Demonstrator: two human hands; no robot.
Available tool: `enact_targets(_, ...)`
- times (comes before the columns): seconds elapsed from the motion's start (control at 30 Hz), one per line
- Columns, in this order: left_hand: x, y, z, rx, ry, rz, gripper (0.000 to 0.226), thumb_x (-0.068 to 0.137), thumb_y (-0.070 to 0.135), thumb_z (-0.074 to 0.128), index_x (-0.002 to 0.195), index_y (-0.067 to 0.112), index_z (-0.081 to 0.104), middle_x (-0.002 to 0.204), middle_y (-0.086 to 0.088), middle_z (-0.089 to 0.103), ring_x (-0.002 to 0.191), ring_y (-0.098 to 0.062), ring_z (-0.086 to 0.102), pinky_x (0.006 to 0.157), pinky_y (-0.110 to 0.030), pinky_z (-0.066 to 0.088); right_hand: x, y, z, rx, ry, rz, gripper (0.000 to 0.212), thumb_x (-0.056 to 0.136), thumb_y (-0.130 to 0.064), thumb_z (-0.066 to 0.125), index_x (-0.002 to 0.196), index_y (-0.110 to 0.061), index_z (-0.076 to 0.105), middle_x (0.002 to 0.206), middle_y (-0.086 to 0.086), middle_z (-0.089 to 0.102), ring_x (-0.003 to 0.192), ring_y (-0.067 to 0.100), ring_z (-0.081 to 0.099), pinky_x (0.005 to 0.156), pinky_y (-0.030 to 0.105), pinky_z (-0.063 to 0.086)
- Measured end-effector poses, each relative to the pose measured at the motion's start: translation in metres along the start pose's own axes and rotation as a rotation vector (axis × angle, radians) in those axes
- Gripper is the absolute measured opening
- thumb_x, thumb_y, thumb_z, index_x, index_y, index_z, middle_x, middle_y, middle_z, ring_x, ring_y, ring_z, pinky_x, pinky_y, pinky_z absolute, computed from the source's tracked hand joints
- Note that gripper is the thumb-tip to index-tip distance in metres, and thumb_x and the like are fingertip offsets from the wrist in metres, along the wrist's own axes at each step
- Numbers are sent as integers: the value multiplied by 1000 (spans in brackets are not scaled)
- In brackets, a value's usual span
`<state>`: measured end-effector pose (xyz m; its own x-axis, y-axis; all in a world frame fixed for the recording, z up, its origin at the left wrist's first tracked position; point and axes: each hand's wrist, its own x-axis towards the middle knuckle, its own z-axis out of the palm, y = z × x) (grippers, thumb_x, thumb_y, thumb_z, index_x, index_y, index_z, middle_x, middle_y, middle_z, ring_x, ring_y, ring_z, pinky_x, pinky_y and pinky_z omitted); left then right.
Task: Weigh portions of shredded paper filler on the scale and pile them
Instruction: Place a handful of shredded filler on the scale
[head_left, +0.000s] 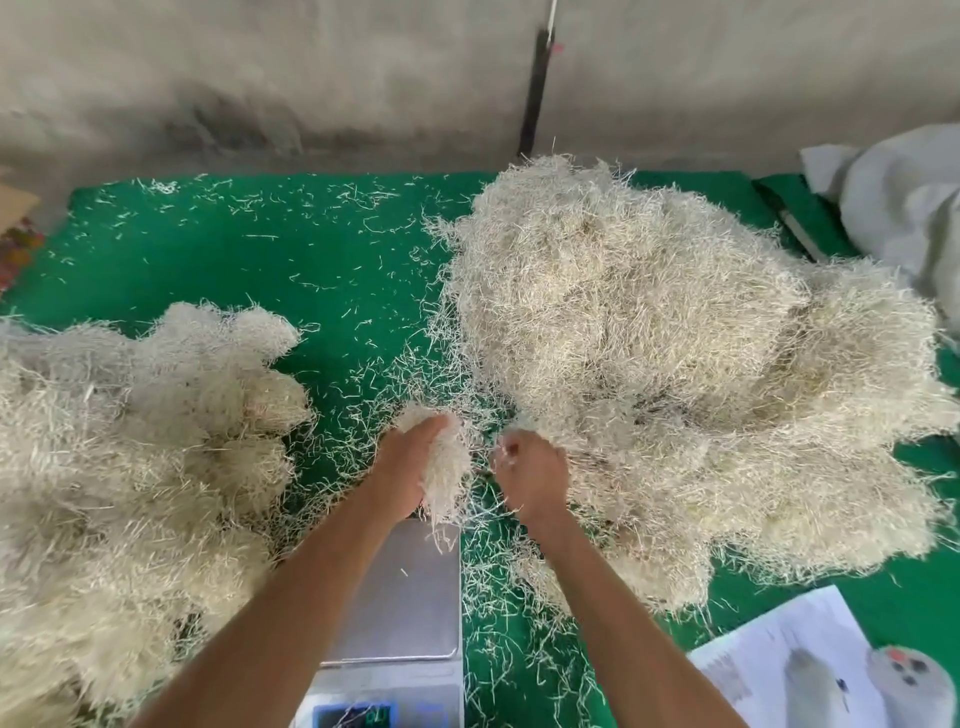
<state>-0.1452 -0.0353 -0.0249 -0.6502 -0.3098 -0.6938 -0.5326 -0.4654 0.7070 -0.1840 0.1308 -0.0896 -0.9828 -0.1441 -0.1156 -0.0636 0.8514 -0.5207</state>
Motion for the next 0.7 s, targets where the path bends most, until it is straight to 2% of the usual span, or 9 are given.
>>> enact_targets(0.1,-2,-9,1,73,-87,-33,54,92,-12,54,140,11,50,111,-1,60,66,6,41,63,2,43,-8,-45,-11,397,-71,-144,11,101,-25,64,107,-17,69,94,-4,69,72,1,63,68,16,53)
enact_targets(0.17,-9,-2,2,-59,-145,-104,18,102,2,47,106,14,60,94,5,58,70,-14,57,83,-10,51,-20,-69,-18,684,-133,-231,7,101,-23,64,105,-20,68,86,-8,65,62,-1,56,57,12,47)
enact_targets(0.2,-15,2,3,-131,-126,-113,20,108,15,40,101,17,59,102,2,60,80,-24,62,102,-28,48,-25,-75,-20,814,-159,-235,6,102,-20,62,103,-22,68,80,-8,64,54,0,51,51,12,44)
enact_targets(0.3,-31,6,-11,-98,-72,-95,39,108,24,37,144,12,47,148,-17,45,138,-36,44,116,-46,30,-32,-78,-28,1011,-235,-133,14,104,-31,59,105,-23,70,72,-13,66,50,3,49,46,16,42)
enact_targets(0.4,-39,16,-25,4,-64,-20,53,103,37,50,148,10,42,149,-10,46,142,-38,38,113,-48,33,-30,-56,-32,747,-91,-118,29,102,-49,57,116,-27,68,96,-11,74,67,13,66,58,25,56)
enact_targets(0.47,-40,22,-33,-30,-114,-45,58,105,42,45,151,8,37,154,-20,39,138,-41,42,117,-54,28,-25,-27,-33,392,81,-77,34,101,-40,63,132,-25,61,129,-6,67,85,15,70,63,21,56)
enact_targets(0.53,-44,24,-38,45,-193,-37,57,107,43,38,154,11,32,155,-25,34,128,-42,49,115,-60,26,-20,5,-29,202,34,-13,60,97,-32,70,150,-22,45,151,-4,49,111,20,67,85,33,60)
enact_targets(0.6,-47,24,-39,25,-188,-12,54,107,42,39,153,14,35,154,-21,39,124,-42,52,112,-61,26,-20,23,-21,30,-141,14,66,98,-30,69,156,-23,38,155,-2,47,123,22,62,103,43,54)
enact_targets(0.7,-46,21,-40,-10,-151,6,43,106,20,47,148,14,41,149,-19,45,125,-43,52,111,-64,30,-22,13,-10,-158,-165,-12,22,105,-29,57,124,-20,65,125,0,67,100,13,67,89,32,60)
